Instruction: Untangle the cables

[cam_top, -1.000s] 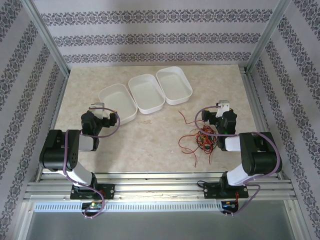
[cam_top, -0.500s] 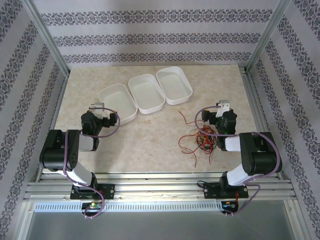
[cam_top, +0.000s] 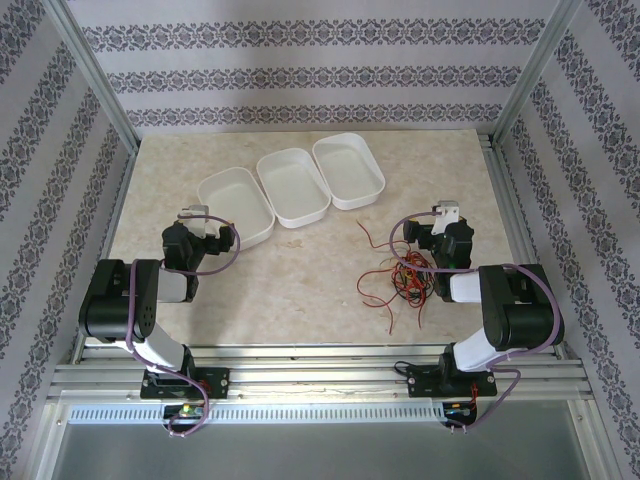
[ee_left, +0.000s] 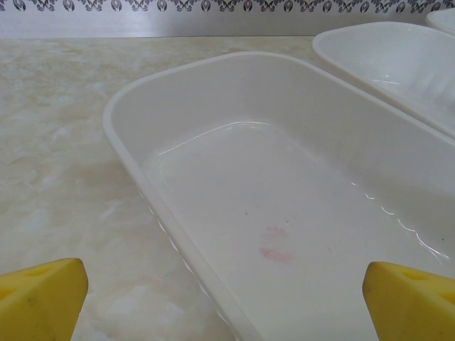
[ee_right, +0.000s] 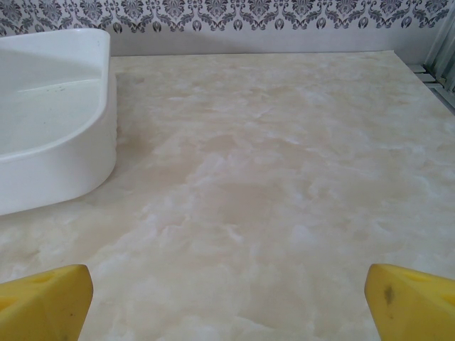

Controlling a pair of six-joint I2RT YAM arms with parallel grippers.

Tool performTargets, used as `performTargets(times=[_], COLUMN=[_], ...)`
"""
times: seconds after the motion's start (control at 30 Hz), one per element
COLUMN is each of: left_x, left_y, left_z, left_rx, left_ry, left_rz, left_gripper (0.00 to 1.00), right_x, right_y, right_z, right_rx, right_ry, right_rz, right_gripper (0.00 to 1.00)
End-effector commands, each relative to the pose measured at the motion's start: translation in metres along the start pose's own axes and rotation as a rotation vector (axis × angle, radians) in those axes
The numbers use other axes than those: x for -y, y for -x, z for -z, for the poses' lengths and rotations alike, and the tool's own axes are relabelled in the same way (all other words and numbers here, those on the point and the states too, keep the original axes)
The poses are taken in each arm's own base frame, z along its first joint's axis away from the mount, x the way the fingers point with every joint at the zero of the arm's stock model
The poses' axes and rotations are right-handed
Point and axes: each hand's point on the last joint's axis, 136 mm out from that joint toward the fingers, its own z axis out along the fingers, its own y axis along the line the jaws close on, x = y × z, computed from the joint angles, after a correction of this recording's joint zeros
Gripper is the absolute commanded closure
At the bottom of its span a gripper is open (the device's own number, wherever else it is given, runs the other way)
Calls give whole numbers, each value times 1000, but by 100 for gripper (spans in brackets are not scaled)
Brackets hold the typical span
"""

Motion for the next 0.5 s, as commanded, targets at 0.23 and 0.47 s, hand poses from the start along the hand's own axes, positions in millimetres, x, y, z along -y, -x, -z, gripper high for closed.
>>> performTargets(times=[0.23, 0.47], left_x=[3, -4], left_y=[1, 3], left_z=[0, 2], left_rx=[0, 13], left_ry=[-11, 33], left_rz=[-3, 15], left_gripper=[1, 1], right_x=[1, 2], right_y=[11, 11], right_z=[-2, -1], right_rx=[32, 39], right_ry=[-4, -12], right_rz=[-1, -1], right_gripper=[2, 2])
